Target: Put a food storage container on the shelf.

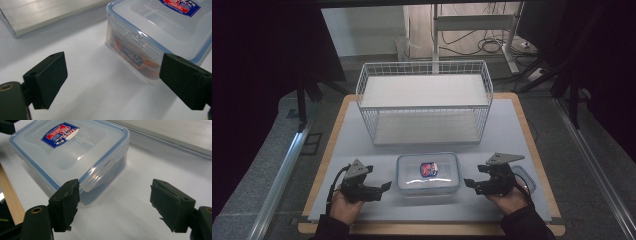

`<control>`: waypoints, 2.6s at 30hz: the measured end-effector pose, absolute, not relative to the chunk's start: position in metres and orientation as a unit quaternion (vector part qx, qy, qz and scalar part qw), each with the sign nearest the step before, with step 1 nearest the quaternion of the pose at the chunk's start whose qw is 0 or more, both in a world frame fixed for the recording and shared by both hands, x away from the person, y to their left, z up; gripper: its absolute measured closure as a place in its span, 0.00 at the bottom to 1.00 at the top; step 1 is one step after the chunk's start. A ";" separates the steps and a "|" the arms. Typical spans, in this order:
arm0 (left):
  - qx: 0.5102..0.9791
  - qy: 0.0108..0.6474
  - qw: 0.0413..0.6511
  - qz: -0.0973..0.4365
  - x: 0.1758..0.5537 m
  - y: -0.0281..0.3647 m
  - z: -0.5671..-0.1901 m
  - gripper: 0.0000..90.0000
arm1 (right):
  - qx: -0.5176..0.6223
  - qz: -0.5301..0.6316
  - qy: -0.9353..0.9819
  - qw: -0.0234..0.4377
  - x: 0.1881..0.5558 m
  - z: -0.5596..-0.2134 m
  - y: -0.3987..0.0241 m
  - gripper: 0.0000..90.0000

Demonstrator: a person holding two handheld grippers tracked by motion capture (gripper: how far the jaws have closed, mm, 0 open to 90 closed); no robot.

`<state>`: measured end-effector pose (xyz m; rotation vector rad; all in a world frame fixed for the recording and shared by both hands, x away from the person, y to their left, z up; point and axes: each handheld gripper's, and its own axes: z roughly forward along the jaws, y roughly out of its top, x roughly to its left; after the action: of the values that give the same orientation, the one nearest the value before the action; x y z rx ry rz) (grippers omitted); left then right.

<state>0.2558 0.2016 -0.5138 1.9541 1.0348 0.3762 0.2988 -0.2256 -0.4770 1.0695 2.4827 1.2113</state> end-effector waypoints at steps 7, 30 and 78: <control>0.790 0.421 0.426 0.131 0.259 0.196 -0.507 0.09 | 0.362 0.414 0.831 0.080 0.301 -0.474 -0.225 0.25; 0.789 0.410 0.456 -0.040 0.305 0.165 -0.513 0.09 | 0.370 0.404 0.836 -0.024 0.335 -0.484 -0.188 0.23; 0.722 0.442 0.518 -0.117 0.280 0.187 -0.517 0.53 | 0.420 0.448 0.777 -0.141 0.326 -0.489 -0.212 0.53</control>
<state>0.2798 0.1870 -0.5174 1.7330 1.0615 -0.2809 0.3261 -0.2117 -0.4892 1.4538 2.6857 1.5476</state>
